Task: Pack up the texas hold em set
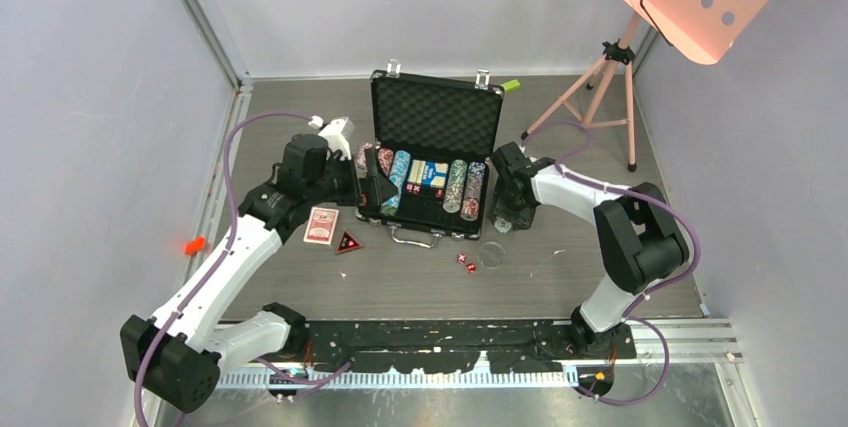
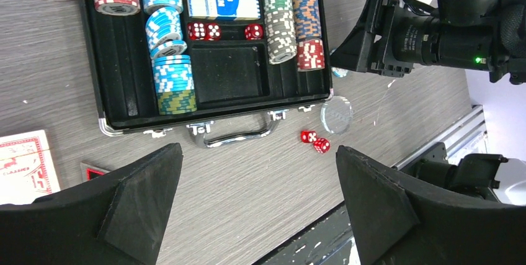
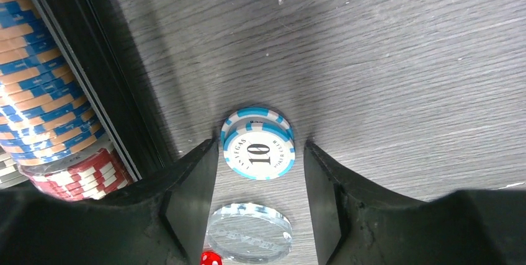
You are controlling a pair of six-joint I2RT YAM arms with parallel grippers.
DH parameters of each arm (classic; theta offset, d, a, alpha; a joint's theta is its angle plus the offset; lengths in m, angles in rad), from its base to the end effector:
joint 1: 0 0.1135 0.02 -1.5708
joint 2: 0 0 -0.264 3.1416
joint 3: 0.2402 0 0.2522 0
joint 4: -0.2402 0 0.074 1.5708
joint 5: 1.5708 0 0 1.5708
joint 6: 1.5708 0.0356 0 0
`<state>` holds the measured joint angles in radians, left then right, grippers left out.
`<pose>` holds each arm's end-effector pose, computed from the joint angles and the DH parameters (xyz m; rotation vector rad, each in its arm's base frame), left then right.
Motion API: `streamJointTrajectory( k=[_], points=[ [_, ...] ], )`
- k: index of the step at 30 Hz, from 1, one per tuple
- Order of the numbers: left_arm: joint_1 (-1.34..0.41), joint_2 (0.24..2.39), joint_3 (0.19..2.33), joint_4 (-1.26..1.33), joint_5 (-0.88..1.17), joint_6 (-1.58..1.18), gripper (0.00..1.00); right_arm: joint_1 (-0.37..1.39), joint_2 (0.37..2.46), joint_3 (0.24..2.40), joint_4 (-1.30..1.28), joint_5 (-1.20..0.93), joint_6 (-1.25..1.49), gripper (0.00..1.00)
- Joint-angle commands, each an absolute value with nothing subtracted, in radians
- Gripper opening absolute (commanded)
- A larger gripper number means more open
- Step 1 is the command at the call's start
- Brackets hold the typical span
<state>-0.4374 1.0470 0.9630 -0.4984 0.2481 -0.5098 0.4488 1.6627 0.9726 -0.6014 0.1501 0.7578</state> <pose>0.2026 -0.1044 0.3217 0.0694 2.2462 -0.7998 0.2739 0.1260 0.1617 0.4646 2.7886 0.0504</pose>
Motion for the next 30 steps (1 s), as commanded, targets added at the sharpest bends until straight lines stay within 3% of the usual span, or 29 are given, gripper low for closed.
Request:
streamJointTrajectory(
  k=[1, 6, 10, 14, 30],
  points=[
    [-0.433, 1.015, 0.986, -0.509, 0.198, -0.467, 0.98, 0.440, 1.714, 0.984, -0.588, 0.195, 0.726, 0.62],
    [-0.433, 0.999, 0.982, -0.539, 0.148, -0.434, 0.98, 0.440, 1.741, 0.993, -0.589, 0.182, 0.717, 0.61],
    [-0.433, 0.989, 0.972, -0.537, 0.134, -0.420, 0.98, 0.440, 1.715, 0.989, -0.593, 0.185, 0.711, 0.44],
    [-0.433, 0.982, 0.947, -0.508, 0.211, -0.415, 0.98, 0.439, 1.658, 0.993, -0.615, 0.195, 0.711, 0.35],
    [-0.434, 0.961, 0.768, -0.202, 0.341, -0.608, 0.99, 0.439, 1.467, 0.984, -0.685, 0.166, 0.698, 0.31]
  ],
)
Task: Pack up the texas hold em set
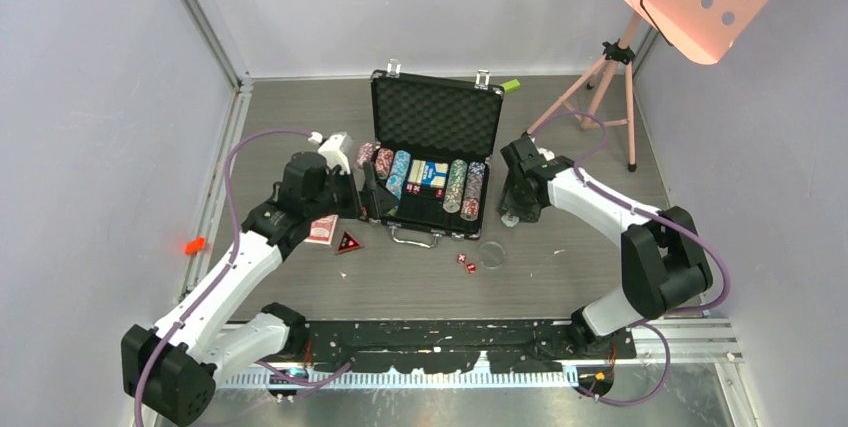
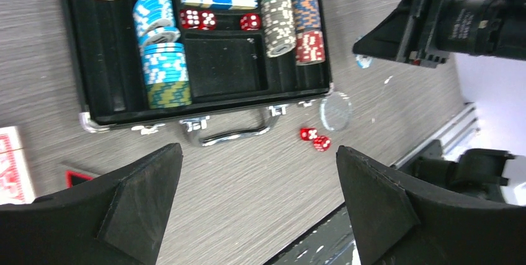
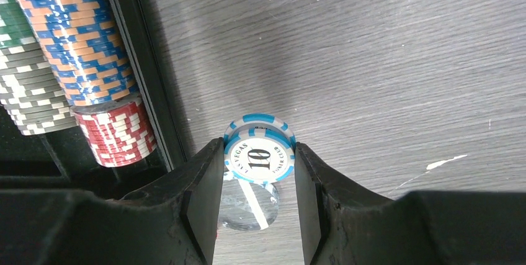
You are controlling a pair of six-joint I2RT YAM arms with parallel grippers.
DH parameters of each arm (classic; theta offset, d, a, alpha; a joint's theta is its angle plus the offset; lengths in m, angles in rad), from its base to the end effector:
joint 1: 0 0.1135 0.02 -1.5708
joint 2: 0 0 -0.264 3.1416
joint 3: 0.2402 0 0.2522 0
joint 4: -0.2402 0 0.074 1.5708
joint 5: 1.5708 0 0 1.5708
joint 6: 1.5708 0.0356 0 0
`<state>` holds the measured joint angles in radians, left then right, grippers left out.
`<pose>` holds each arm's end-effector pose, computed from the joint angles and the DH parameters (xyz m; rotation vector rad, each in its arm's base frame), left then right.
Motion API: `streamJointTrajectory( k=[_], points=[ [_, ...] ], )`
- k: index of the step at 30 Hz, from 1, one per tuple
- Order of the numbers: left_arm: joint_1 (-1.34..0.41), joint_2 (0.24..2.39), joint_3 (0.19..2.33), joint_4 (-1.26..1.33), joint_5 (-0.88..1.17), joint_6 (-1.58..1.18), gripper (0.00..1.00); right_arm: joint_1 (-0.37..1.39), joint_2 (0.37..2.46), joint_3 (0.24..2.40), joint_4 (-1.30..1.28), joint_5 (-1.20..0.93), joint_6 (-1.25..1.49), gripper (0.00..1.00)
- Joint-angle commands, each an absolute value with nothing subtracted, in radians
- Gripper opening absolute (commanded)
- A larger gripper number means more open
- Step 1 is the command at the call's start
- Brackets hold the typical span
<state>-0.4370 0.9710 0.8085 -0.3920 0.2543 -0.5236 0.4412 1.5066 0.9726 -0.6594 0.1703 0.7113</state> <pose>0.1907 -0.0989 0.2939 0.0617 2.2209 -0.8216 0.2600 0.1161 0.2025 0.4121 2.7016 0.0888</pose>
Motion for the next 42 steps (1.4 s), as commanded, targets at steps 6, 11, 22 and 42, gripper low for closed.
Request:
streamJointTrajectory(
  k=[6, 11, 22, 42],
  points=[
    [-0.512, 0.996, 0.676, 0.045, 0.337, -0.696, 0.92, 0.430, 1.418, 0.994, -0.688, 0.082, 0.733, 0.32],
    [-0.640, 1.061, 0.654, 0.221, 0.235, -0.708, 0.87, 0.425, 1.345, 1.009, -0.683, -0.015, 0.800, 0.31],
    [-0.788, 1.270, 0.658, 0.555, 0.148, -0.805, 0.61, 0.425, 1.179, 0.964, -0.569, -0.139, 1.009, 0.26],
    [-0.851, 1.483, 0.778, 0.656, 0.152, -0.799, 0.60, 0.425, 1.123, 0.902, -0.494, -0.220, 1.112, 0.25]
  ],
)
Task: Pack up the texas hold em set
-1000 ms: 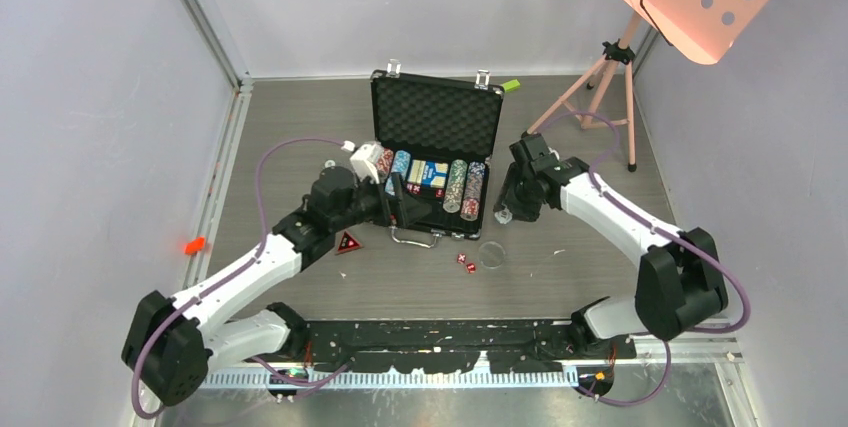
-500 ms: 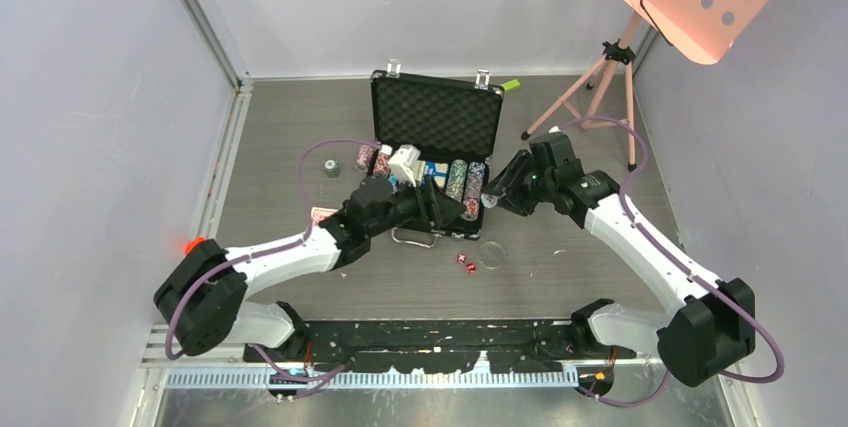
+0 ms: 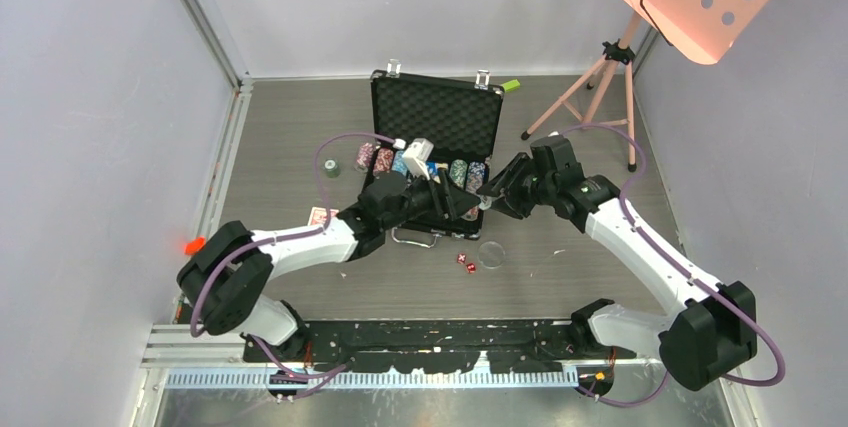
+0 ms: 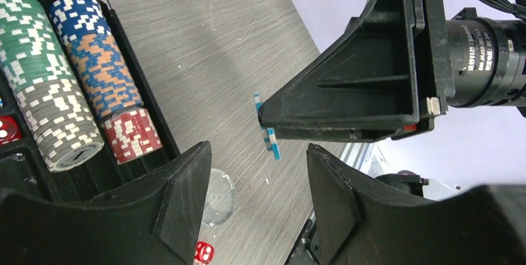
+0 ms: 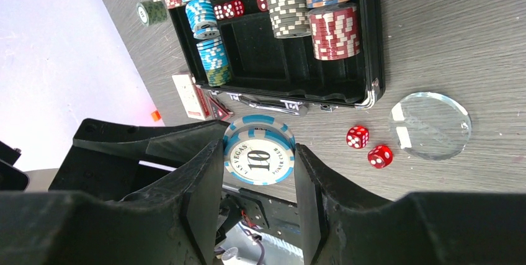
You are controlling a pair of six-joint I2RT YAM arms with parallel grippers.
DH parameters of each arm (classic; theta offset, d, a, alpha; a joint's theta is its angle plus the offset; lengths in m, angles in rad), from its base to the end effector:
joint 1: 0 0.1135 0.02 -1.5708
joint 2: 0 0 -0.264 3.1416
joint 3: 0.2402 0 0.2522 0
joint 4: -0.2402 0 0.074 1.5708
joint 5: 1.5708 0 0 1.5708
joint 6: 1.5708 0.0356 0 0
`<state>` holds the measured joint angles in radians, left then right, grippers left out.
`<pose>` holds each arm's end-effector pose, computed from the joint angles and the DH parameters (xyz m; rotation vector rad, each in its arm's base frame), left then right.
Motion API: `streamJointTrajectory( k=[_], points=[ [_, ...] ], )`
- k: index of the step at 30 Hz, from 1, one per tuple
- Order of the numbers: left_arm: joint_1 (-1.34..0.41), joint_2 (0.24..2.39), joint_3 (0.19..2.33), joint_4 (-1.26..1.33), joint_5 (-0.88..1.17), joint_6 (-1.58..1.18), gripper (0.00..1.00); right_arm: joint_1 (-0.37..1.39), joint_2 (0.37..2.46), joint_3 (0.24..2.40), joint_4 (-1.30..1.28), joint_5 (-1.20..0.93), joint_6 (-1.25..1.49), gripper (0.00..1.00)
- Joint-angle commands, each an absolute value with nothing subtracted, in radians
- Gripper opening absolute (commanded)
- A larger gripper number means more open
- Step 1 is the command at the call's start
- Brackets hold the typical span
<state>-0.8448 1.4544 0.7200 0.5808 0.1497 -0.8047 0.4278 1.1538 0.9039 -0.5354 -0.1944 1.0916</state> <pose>0.2080 -0.2423 0.2394 0.1616 1.9136 -1.3039 0.2176 0.1068 0.2754 0.7337 2.4450 0.9080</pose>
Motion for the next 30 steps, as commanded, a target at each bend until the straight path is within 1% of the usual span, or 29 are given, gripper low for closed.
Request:
streamJointTrajectory(
  k=[1, 6, 8, 9, 11, 12, 13, 15, 19, 22, 26, 30],
  points=[
    [-0.851, 1.493, 0.786, 0.657, 0.155, -0.799, 0.59, 0.425, 1.123, 0.901, -0.492, -0.223, 1.114, 0.25],
    [-0.851, 1.533, 0.812, 0.658, 0.162, -0.802, 0.55, 0.425, 1.119, 0.895, -0.487, -0.230, 1.122, 0.25],
    [-0.851, 1.546, 0.819, 0.662, 0.163, -0.802, 0.50, 0.425, 1.116, 0.893, -0.487, -0.233, 1.124, 0.25],
    [-0.851, 1.551, 0.822, 0.667, 0.163, -0.802, 0.45, 0.425, 1.114, 0.893, -0.486, -0.234, 1.125, 0.25],
    [-0.851, 1.561, 0.824, 0.686, 0.167, -0.800, 0.33, 0.425, 1.113, 0.892, -0.485, -0.240, 1.128, 0.25],
    [-0.851, 1.567, 0.825, 0.695, 0.168, -0.799, 0.29, 0.424, 1.113, 0.891, -0.484, -0.245, 1.129, 0.25],
    [-0.851, 1.573, 0.827, 0.704, 0.170, -0.799, 0.28, 0.425, 1.114, 0.891, -0.482, -0.248, 1.131, 0.25],
    [-0.851, 1.586, 0.829, 0.714, 0.172, -0.802, 0.28, 0.425, 1.113, 0.891, -0.480, -0.254, 1.134, 0.25],
    [-0.851, 1.601, 0.829, 0.728, 0.175, -0.810, 0.38, 0.425, 1.107, 0.885, -0.479, -0.252, 1.144, 0.25],
    [-0.851, 1.611, 0.814, 0.773, 0.176, -0.817, 0.38, 0.425, 1.101, 0.873, -0.461, -0.259, 1.171, 0.25],
    [-0.851, 1.623, 0.773, 0.910, 0.158, -0.827, 0.38, 0.425, 1.098, 0.844, -0.397, -0.292, 1.228, 0.23],
    [-0.851, 1.633, 0.781, 0.919, 0.155, -0.817, 0.36, 0.425, 1.100, 0.833, -0.372, -0.314, 1.252, 0.22]
  ],
)
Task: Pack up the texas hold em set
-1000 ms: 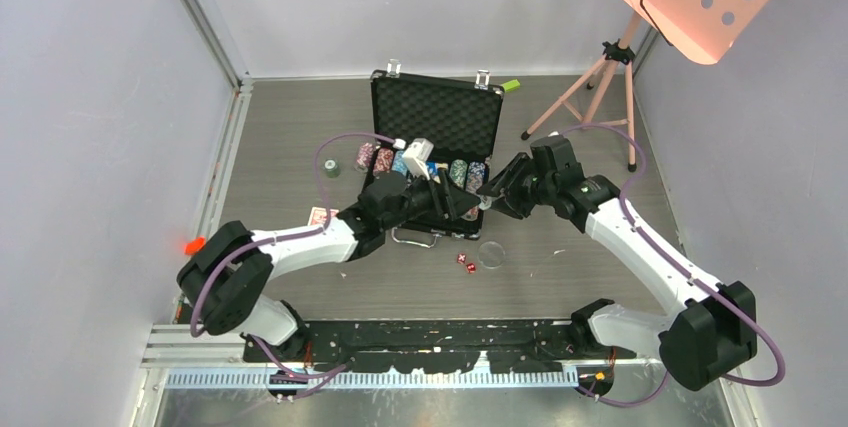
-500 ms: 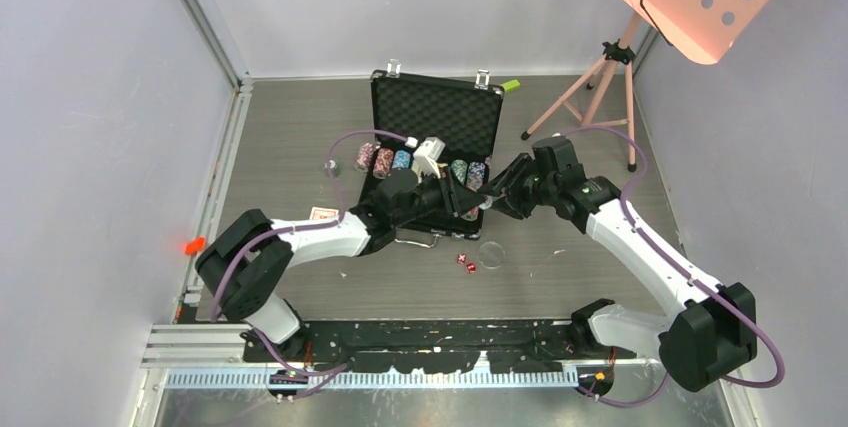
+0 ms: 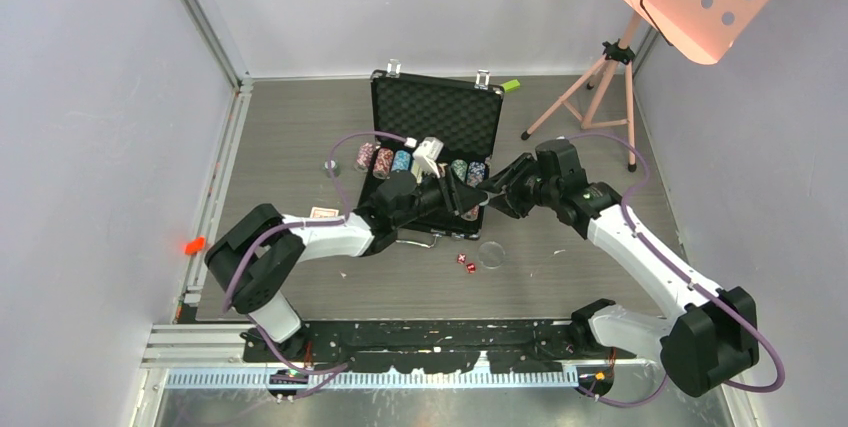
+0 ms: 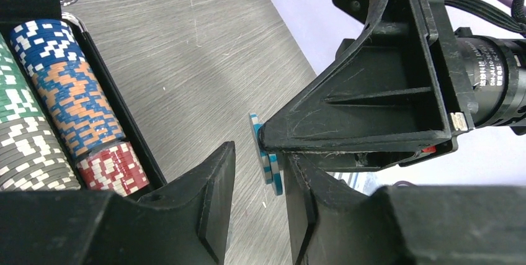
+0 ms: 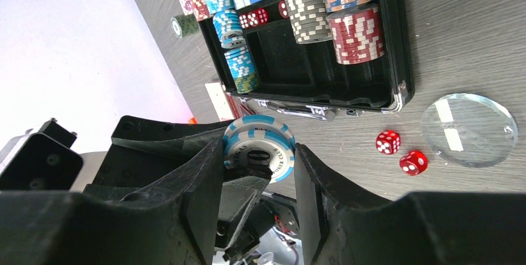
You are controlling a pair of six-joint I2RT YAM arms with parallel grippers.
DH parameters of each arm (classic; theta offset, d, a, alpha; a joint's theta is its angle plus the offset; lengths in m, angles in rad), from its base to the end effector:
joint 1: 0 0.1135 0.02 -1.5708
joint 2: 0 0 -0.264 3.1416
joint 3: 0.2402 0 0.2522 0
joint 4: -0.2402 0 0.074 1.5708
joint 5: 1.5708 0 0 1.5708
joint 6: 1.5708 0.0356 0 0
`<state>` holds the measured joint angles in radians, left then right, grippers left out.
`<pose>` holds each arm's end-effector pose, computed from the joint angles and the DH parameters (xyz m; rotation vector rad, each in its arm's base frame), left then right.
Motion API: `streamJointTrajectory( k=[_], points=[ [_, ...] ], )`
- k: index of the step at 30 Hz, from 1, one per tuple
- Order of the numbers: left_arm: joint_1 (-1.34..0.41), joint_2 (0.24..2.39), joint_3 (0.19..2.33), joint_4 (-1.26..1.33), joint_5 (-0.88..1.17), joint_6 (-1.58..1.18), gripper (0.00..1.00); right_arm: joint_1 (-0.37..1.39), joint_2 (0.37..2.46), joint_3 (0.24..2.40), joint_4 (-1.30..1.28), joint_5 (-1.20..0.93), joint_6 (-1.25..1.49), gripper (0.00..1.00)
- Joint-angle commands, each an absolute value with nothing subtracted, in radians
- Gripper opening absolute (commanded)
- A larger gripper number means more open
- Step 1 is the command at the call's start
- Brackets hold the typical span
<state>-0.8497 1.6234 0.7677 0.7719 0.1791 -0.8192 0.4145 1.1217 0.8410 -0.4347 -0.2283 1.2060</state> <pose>0.2253 -0.2659 0.2224 0.1811 1.8487 -1.3729 0.2159 0.1038 0.2698 0.8482 2.3712 1.0293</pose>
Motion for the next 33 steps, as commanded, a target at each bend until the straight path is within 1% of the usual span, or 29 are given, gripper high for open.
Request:
streamJointTrajectory(
  k=[1, 3, 5, 6, 7, 8, 9, 10, 12, 15, 17, 19, 21, 22, 24, 27, 30, 33],
  points=[
    [-0.851, 1.636, 0.784, 0.918, 0.156, -0.815, 0.34, 0.425, 1.100, 0.832, -0.372, -0.316, 1.252, 0.22],
    [-0.851, 1.637, 0.787, 0.917, 0.159, -0.802, 0.20, 0.425, 1.100, 0.831, -0.371, -0.321, 1.256, 0.22],
    [-0.851, 1.634, 0.788, 0.916, 0.166, -0.778, 0.01, 0.424, 1.101, 0.831, -0.371, -0.328, 1.259, 0.25],
    [-0.851, 1.629, 0.788, 0.907, 0.167, -0.764, 0.00, 0.423, 1.101, 0.833, -0.371, -0.329, 1.258, 0.38],
    [-0.850, 1.620, 0.788, 0.889, 0.168, -0.750, 0.00, 0.420, 1.101, 0.834, -0.377, -0.326, 1.252, 0.46],
    [-0.849, 1.603, 0.788, 0.863, 0.169, -0.730, 0.00, 0.411, 1.099, 0.838, -0.386, -0.312, 1.246, 0.61],
    [-0.847, 1.585, 0.788, 0.827, 0.172, -0.708, 0.00, 0.405, 1.094, 0.842, -0.419, -0.300, 1.225, 0.66],
    [-0.842, 1.565, 0.788, 0.786, 0.172, -0.686, 0.00, 0.389, 1.091, 0.856, -0.438, -0.271, 1.211, 0.74],
    [-0.827, 1.507, 0.791, 0.671, 0.175, -0.646, 0.00, 0.364, 1.071, 0.888, -0.506, -0.215, 1.157, 0.78],
    [-0.796, 1.416, 0.817, 0.420, 0.193, -0.560, 0.00, 0.337, 1.047, 0.933, -0.613, -0.121, 1.062, 0.80],
    [-0.784, 1.368, 0.865, 0.197, 0.134, -0.440, 0.00, 0.333, 1.026, 0.943, -0.655, -0.085, 1.016, 0.80],
    [-0.780, 1.338, 0.912, 0.038, 0.058, -0.278, 0.00, 0.333, 1.003, 0.943, -0.676, -0.040, 0.985, 0.80],
    [-0.770, 1.315, 0.904, 0.012, 0.152, -0.041, 0.00, 0.333, 0.985, 0.930, -0.683, -0.025, 0.974, 0.80],
    [-0.767, 1.300, 0.895, 0.004, 0.155, 0.026, 0.00, 0.333, 0.976, 0.925, -0.685, -0.023, 0.973, 0.80],
    [-0.733, 1.281, 0.878, 0.018, 0.116, 0.107, 0.00, 0.333, 0.971, 0.910, -0.683, -0.027, 0.976, 0.79],
    [-0.630, 1.306, 0.855, 0.069, 0.177, 0.214, 0.00, 0.333, 0.973, 0.900, -0.681, -0.056, 0.976, 0.79],
    [-0.535, 1.376, 0.899, 0.046, 0.233, 0.249, 0.00, 0.333, 0.967, 0.899, -0.688, -0.069, 0.961, 0.78],
    [-0.519, 1.433, 0.939, 0.022, 0.212, 0.324, 0.00, 0.333, 0.953, 0.891, -0.679, -0.094, 0.927, 0.76]
  ],
)
